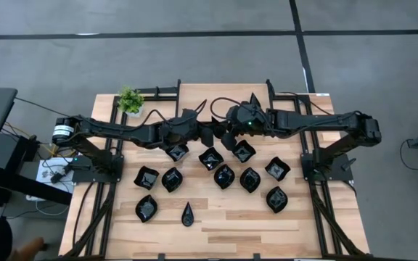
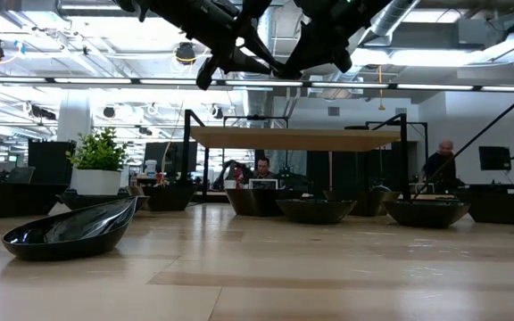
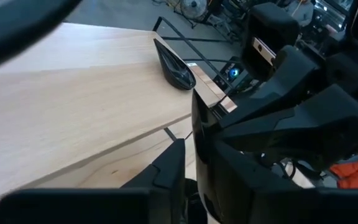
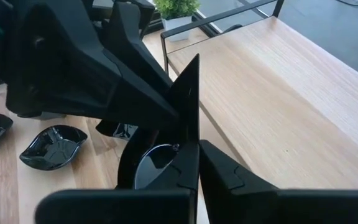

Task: Pick & Place Mini shaped plates
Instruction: Stack the black plate on top of the black plate on the shelf

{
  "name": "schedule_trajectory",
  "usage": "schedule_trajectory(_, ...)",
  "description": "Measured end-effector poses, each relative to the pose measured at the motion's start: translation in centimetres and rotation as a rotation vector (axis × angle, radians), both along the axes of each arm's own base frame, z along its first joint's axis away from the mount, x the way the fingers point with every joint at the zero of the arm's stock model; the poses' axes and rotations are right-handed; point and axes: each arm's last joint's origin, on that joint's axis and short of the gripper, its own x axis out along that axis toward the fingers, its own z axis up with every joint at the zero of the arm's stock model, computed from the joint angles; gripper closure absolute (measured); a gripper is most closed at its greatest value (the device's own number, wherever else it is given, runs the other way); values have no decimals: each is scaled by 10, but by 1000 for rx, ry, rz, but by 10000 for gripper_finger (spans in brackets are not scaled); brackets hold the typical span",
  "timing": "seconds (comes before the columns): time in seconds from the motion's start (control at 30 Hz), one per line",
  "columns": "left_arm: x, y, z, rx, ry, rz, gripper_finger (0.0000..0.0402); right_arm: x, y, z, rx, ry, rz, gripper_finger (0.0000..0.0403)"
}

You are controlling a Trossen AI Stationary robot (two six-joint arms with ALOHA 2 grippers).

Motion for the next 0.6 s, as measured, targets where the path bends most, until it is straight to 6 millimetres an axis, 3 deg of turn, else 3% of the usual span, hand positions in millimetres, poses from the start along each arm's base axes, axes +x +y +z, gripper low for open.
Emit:
schedule_trajectory(0.27,0,0,0,93,64,-54,315,-2,0,2,-6,-4,-8,402)
schedule_trajectory(0.6,-9,7,11,190,104,-28,315,-22,-6,8,-48,68,-116,403)
